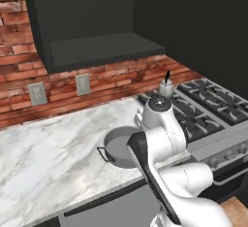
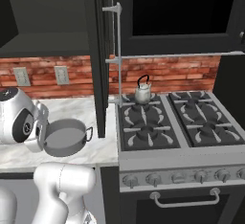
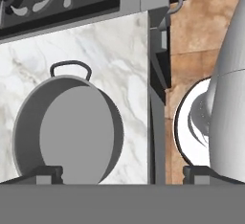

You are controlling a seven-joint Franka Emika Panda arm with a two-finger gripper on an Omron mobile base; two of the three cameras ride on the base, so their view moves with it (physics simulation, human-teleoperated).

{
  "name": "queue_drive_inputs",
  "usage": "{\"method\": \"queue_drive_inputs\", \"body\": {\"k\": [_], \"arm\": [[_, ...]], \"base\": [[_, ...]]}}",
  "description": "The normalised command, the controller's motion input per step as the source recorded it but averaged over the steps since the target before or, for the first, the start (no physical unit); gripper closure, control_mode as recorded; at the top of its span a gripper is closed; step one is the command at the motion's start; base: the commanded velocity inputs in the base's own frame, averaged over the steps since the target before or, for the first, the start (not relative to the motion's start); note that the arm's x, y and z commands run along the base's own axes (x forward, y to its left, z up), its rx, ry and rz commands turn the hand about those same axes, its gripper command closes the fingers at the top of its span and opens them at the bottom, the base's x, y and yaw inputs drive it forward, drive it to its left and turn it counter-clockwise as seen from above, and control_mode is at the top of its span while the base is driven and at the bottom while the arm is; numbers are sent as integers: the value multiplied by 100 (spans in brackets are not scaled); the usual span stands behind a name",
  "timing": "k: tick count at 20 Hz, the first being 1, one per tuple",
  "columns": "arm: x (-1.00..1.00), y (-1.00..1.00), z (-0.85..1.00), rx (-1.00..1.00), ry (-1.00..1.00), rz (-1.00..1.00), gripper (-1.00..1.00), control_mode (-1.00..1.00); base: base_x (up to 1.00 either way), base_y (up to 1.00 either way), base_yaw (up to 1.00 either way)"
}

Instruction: Pick the kettle from the cabinet and place it on a stove burner. Then pick the pot from the counter and place it on another stove burner. Finally, turn both burners on.

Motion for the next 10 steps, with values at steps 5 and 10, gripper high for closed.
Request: {"method": "queue_drive_inputs", "body": {"k": [5, 10], "arm": [[9, 0, -8, 0, 0, 0, -100, -100], [16, 0, -10, 1, 2, 1, -100, -100]], "base": [[0, 0, 0], [0, 0, 0]]}}
